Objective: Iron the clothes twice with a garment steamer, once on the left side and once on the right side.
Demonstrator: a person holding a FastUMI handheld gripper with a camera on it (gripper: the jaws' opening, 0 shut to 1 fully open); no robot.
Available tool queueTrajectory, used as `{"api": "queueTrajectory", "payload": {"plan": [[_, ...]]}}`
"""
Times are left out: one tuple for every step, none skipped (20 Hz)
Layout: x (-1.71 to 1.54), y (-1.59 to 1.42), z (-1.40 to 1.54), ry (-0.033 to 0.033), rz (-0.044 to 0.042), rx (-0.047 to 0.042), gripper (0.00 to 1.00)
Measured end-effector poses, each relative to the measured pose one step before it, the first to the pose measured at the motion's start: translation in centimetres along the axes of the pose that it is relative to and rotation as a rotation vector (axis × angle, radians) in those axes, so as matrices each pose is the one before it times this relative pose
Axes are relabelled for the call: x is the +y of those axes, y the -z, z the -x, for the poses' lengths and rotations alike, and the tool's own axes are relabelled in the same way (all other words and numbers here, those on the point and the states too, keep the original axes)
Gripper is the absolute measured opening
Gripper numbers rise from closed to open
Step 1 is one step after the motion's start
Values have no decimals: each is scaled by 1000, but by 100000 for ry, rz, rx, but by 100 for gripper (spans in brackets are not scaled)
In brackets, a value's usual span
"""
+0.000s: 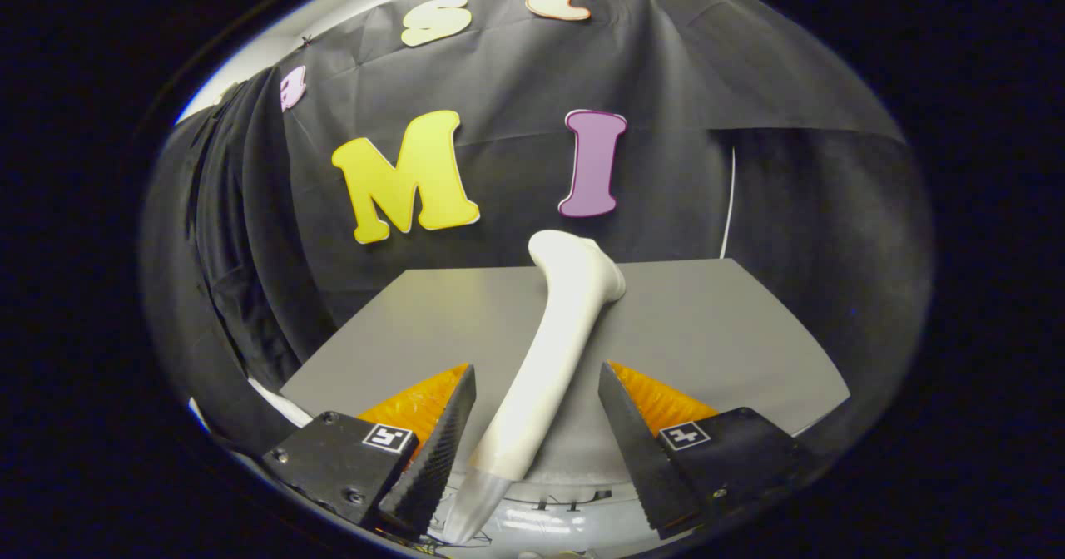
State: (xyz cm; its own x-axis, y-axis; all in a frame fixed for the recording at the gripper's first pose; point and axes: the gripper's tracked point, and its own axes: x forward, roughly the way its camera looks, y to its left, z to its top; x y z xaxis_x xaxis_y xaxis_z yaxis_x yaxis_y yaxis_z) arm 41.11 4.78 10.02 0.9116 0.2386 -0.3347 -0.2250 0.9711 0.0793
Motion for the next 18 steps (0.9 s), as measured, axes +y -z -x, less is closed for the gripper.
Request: {"api": "queueTrajectory", "payload": {"plan": [[-85,188,-617,-737,-475,1453,93],[-6,85,-509,-841,-1124,1437,91],[-69,200,-769,-657,-1720,1348,89],[-29,-24,-512,-836,-1490,1070,88],[-5,-142,-33,-350,-597,-557,86],[-134,-147,-114,367,276,-69,83],[356,131,-303,-1726,-1552,835,78],[65,-113,22,411,-1626,-386,73],[-164,76,-499,548,-1396,667,67],[-23,66,18,-429,-1155,-344,63],[275,-45,307,-1609,-1854,433,58],[133,-51,70,-2349,-2770,388,54],[418,17,129,-2689,-4416,1002,49],[525,180,123,-2431,-2851,466,44],[350,-335,2,-1110,598,-946,39],[213,-141,-152,-122,2272,-1571,37],[242,-26,501,-347,2553,-2232,35],[227,-302,554,-318,1933,-1505,34]]}}
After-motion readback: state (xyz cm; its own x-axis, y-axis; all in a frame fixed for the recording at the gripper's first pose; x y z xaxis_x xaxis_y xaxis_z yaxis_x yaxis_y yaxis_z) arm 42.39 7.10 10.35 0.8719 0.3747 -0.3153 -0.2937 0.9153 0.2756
